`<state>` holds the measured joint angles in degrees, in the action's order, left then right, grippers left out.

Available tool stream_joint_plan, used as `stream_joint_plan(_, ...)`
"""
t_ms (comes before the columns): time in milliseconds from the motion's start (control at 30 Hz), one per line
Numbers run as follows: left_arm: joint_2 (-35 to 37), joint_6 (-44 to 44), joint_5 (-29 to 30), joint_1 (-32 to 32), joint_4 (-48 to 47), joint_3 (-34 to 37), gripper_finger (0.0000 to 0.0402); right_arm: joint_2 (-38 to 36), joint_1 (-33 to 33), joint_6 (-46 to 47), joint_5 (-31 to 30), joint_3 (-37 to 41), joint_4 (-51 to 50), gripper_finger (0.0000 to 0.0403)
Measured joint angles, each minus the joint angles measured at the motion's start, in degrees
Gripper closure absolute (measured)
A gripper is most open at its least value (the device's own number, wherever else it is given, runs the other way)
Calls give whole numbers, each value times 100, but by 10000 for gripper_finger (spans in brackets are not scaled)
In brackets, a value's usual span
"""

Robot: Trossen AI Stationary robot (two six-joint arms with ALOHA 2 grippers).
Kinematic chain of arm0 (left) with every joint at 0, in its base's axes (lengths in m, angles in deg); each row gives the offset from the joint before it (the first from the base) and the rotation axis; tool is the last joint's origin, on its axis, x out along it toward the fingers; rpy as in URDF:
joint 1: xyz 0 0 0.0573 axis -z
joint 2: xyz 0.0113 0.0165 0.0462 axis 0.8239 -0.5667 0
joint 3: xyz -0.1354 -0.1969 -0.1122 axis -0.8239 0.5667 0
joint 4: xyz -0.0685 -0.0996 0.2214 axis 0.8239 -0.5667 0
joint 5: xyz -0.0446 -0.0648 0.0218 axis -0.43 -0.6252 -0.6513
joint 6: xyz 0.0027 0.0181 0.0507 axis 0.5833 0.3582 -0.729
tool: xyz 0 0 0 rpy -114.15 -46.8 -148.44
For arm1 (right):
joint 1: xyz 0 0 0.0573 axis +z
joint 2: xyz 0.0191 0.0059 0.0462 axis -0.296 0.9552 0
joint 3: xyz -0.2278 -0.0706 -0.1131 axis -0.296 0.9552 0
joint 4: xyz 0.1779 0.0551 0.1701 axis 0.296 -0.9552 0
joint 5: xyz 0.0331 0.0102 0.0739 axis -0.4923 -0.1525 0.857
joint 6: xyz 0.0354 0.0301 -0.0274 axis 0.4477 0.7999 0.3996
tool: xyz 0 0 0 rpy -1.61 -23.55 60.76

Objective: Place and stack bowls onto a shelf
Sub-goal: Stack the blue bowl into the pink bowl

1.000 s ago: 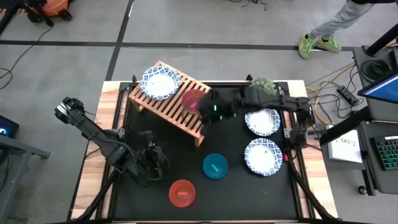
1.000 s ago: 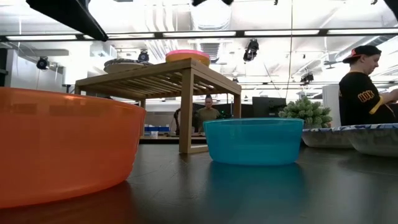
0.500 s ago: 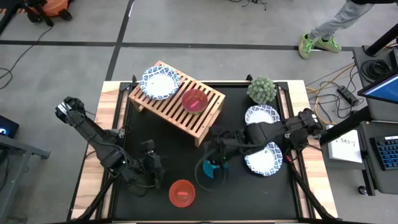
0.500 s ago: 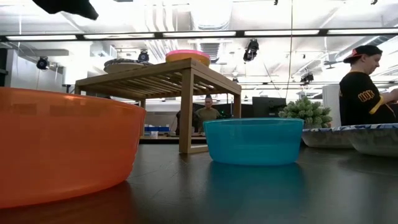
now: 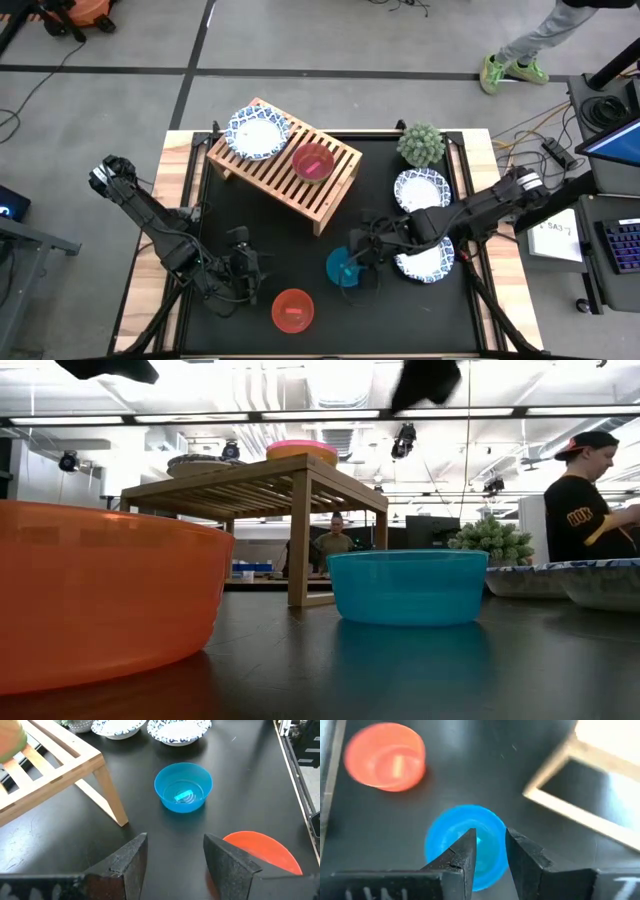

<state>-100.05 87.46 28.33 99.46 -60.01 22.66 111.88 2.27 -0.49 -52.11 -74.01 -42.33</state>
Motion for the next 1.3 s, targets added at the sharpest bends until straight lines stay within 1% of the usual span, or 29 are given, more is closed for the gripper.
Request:
stream_joint_plan(133, 0, -98, 43, 0, -1, 0, 225, -95, -118, 388, -53, 728, 299, 290)
stream_joint_plan(333, 0, -262, 212, 0, -1, 0, 225, 85, -200, 477, -60, 1527, 1189, 263)
stream_joint_plan(433, -2, -297, 272, 0, -4, 0, 225, 259, -273, 492, -62, 1783, 1692, 258)
stream_joint_plan(533, -2, -304, 356, 0, -4, 0, 225, 464, -345, 496, -64, 1926, 1940, 260)
stream_joint_plan(667, -1, -326, 368, 0, -3, 8, 225, 743, -424, 494, -60, 1945, 1969, 272)
stream_joint_plan(800, -2, -326, 368, 0, -5, 9, 225, 911, -448, 478, -31, 1943, 1951, 293)
stream_joint_plan(900, -1, -338, 412, 0, -8, 10, 225, 930, -450, 482, -8, 1943, 1959, 316)
stream_joint_plan(1033, -2, -412, 450, 0, -7, 17, 225, 929, -453, 487, 22, 1943, 1953, 357)
stream_joint_plan(1133, -2, -450, 451, 0, -7, 20, 225, 919, -478, 489, 237, 1943, 1964, 387)
stream_joint_plan(1233, -2, -501, 451, 0, -13, 20, 225, 862, -536, 558, 462, 1941, 1947, 392)
stream_joint_plan(1300, -2, -597, 453, 0, -20, 20, 225, 769, -614, 614, 716, 1924, 1892, 394)
